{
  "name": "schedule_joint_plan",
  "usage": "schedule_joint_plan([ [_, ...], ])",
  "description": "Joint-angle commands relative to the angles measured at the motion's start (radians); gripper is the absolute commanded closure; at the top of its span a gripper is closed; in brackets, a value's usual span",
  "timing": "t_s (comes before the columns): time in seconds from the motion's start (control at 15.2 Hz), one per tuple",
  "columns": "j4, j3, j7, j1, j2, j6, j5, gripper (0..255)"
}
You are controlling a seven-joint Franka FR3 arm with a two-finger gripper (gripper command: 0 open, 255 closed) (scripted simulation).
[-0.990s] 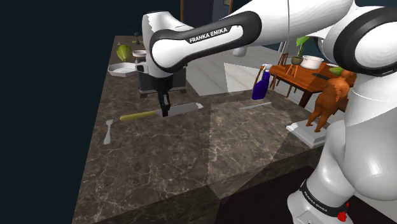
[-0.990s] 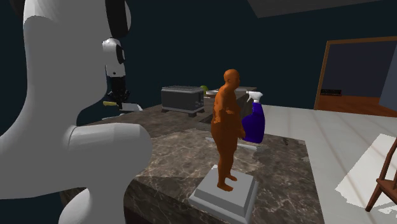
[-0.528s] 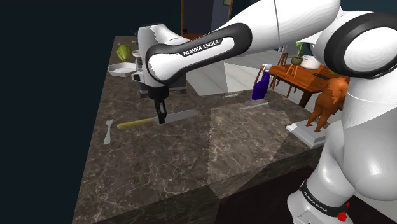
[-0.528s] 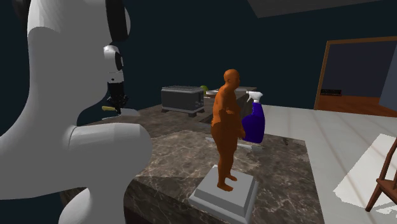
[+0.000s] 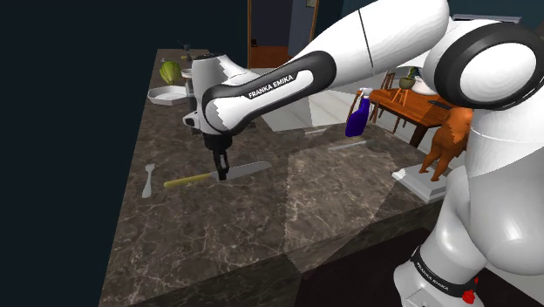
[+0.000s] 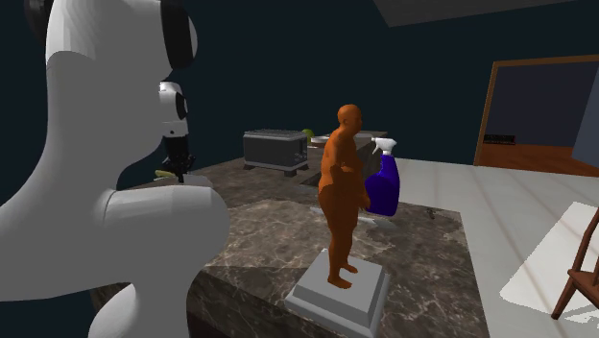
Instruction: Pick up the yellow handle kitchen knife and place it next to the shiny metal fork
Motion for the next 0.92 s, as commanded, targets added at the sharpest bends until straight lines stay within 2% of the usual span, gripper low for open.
schedule_joint_plan([
  [0.0, -0.013, 0.0, 0.001, 0.0, 0.011, 0.024, 0.0, 255],
  [0.26, -0.037, 0.0, 0.001, 0.0, 0.037, 0.075, 0.0, 255],
  [0.79, -0.037, 0.0, 0.001, 0.0, 0.037, 0.075, 0.0, 255],
  [0.86, -0.037, 0.0, 0.001, 0.0, 0.037, 0.075, 0.0, 0],
])
